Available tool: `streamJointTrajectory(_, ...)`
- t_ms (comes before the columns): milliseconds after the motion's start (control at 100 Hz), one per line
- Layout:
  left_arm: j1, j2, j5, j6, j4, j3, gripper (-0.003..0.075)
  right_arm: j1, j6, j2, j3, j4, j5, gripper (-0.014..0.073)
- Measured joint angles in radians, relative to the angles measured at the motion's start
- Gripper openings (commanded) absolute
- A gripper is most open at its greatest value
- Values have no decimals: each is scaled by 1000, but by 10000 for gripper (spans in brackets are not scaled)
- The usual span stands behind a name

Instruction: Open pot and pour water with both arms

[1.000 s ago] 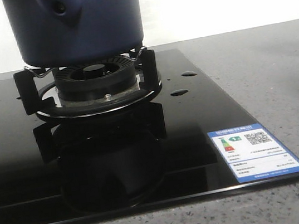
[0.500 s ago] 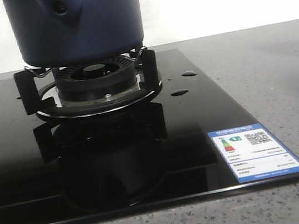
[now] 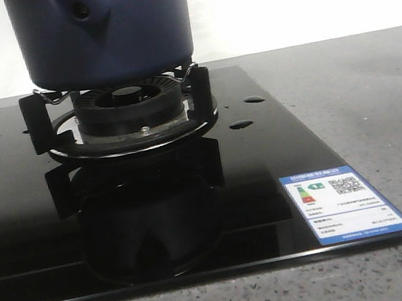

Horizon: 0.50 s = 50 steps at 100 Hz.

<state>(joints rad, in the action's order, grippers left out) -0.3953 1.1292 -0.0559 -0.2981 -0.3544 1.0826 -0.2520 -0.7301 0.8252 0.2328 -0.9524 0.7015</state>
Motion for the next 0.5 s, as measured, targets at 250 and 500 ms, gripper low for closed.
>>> streamJointTrajectory(250, 114, -123, -69, 0, 55, -2, -20, 0, -14, 0, 99, -4, 134, -57)
streamJointTrajectory(500, 192, -278, -75, 0, 175, -61, -20, 1, -189, -15, 275, 19, 126, -58)
